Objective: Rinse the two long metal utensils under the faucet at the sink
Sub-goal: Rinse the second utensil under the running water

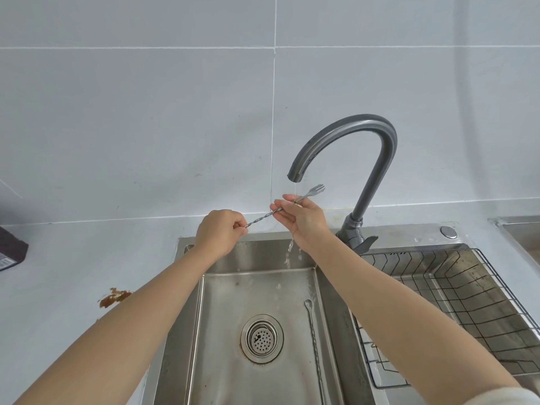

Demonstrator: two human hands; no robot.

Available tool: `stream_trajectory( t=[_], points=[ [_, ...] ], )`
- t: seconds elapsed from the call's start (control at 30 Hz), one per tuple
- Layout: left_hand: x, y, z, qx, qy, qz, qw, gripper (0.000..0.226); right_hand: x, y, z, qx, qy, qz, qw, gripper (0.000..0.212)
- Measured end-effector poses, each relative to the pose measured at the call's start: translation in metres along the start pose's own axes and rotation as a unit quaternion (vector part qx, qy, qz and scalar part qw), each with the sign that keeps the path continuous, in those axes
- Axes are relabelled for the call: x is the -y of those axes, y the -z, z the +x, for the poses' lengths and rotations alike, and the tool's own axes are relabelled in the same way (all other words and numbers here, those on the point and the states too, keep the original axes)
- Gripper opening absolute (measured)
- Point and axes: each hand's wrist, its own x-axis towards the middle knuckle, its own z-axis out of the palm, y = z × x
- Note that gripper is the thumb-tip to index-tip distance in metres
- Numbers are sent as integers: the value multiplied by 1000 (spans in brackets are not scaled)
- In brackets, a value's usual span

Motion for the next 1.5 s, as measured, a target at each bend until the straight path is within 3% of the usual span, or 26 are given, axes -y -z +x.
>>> stream_trajectory(
  t=[0.13,0.3,0.53,0.9,1.13,1.33,1.5],
  points=[
    [-3,-2,5,1,-4,-8,1000,11,3,1,2,-9,8,18,1000,12],
    [-8,-4,11,2,-19,-5,1000,11,7,-1,3,-42,-17,14,999,35],
    [-12,-4,16,1,-25,7,1000,12,4,7,2,9,5,14,1000,12],
    [-35,-20,24,18,-75,-42,996,15,7,11,3,-4,2,10,1000,21],
    [-55,-30,37,43,-88,-69,993,20,17,23,6,13,34,10,999,15],
    [-68,-35,43,104,-57,-159,980,21,31,28,6,-14,47,-5,999,15],
    [-75,-34,48,186,-15,-289,939,14,42,32,10,-27,66,-51,996,18]
  ],
)
